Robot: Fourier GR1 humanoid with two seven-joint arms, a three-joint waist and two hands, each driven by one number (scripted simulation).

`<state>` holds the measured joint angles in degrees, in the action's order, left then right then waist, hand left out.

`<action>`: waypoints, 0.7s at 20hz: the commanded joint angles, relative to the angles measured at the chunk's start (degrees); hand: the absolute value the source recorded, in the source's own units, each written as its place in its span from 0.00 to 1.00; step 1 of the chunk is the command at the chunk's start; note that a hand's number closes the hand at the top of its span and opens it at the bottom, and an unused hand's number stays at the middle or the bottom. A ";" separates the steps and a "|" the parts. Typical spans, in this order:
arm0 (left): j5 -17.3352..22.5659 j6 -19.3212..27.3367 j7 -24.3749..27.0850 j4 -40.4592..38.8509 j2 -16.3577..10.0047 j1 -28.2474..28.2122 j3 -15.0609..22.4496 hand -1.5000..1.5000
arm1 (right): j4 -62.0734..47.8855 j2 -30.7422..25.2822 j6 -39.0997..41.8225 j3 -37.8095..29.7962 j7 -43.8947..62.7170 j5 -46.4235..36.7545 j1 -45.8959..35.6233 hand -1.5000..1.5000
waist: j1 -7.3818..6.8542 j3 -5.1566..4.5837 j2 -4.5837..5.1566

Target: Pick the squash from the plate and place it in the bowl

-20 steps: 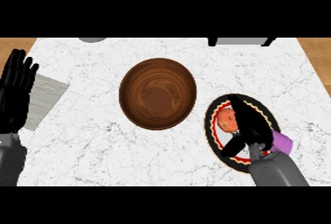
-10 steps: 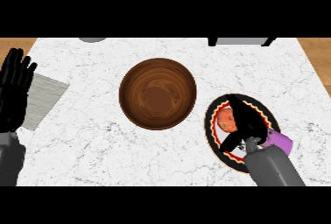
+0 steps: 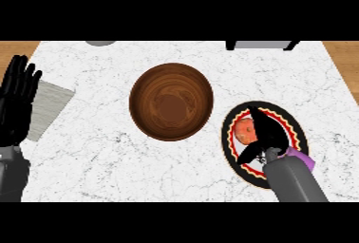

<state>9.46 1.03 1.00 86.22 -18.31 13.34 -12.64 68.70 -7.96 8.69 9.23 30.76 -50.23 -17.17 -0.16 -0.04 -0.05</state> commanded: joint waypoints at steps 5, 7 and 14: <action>0.09 -0.43 -3.55 5.06 0.01 -2.84 -0.62 0.50 | -5.10 -0.74 -9.39 -0.58 -9.48 -4.01 0.08 1.00 | -0.15 0.05 0.02; -0.61 -1.76 1.87 -3.28 0.03 0.77 -1.09 0.50 | -6.55 -0.25 -12.63 0.05 -11.31 -5.78 0.82 1.00 | 0.10 0.04 0.11; -0.84 -1.42 -0.88 -0.60 0.55 3.34 0.44 0.50 | -12.22 -14.63 1.80 -1.77 -27.83 -2.62 -10.83 1.00 | -2.92 0.25 1.39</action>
<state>8.29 0.50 0.50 85.37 -17.58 15.11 -12.91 61.95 -14.54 5.57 7.69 14.33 -53.77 -22.45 -1.00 -0.07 0.28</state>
